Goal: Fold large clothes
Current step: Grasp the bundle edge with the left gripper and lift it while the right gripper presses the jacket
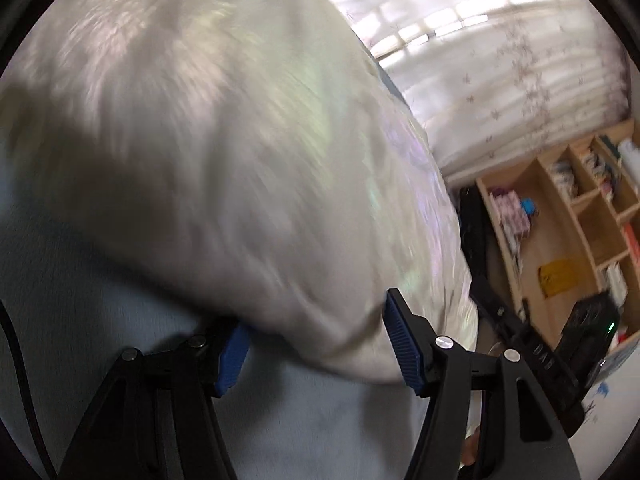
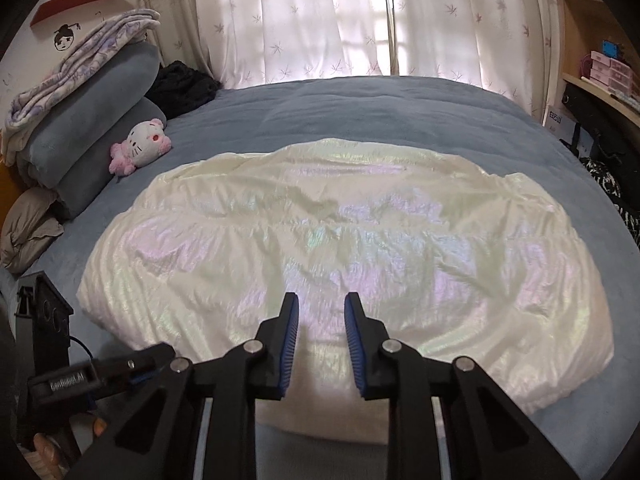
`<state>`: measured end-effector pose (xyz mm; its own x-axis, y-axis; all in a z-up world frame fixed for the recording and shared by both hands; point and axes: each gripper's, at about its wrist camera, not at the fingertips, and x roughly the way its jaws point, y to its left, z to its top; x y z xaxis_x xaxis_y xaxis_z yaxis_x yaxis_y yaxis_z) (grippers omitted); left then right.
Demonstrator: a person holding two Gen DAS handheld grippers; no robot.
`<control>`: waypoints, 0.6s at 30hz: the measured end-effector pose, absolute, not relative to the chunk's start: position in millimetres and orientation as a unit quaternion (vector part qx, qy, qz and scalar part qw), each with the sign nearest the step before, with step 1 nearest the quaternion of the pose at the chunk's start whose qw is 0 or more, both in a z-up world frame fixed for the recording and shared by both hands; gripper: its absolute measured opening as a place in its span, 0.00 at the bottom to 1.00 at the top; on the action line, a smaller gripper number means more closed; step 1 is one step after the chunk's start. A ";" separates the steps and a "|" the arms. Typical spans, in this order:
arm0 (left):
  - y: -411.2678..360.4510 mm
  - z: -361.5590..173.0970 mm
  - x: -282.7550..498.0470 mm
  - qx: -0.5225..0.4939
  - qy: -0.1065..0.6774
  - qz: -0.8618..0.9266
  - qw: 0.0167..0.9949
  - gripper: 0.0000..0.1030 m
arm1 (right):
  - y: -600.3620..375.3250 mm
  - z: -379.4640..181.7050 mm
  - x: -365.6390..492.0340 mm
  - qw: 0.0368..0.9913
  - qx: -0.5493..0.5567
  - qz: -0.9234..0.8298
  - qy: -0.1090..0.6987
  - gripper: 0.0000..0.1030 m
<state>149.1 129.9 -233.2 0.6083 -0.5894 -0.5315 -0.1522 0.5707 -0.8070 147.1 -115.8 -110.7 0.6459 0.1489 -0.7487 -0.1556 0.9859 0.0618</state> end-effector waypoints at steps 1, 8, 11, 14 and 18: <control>132.4 -237.4 155.4 -0.450 0.413 -0.140 0.780 0.59 | -114.9 -112.8 153.3 0.908 -0.003 0.083 0.412 0.21; 138.7 -245.7 183.8 -0.461 0.380 -0.139 0.790 0.59 | -100.6 -121.7 202.3 0.912 0.006 0.070 0.403 0.15; 140.2 -247.3 187.1 -0.466 0.374 -0.138 0.790 0.59 | -95.4 -118.5 228.5 0.919 0.014 0.058 0.389 0.14; 136.8 -248.9 187.3 -0.466 0.374 -0.138 0.790 0.60 | -90.5 -117.6 254.4 0.927 0.023 0.039 0.372 0.14; 135.5 -248.2 189.4 -0.463 0.384 -0.136 0.787 0.63 | -76.7 -142.0 272.1 0.928 -0.017 0.014 0.372 0.14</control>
<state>189.4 135.5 -248.2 0.6689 -0.5692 -0.4782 -0.1419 0.5337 -0.8337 272.1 -76.7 -142.0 0.7223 0.0140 -0.6914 -0.0393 0.9990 -0.0209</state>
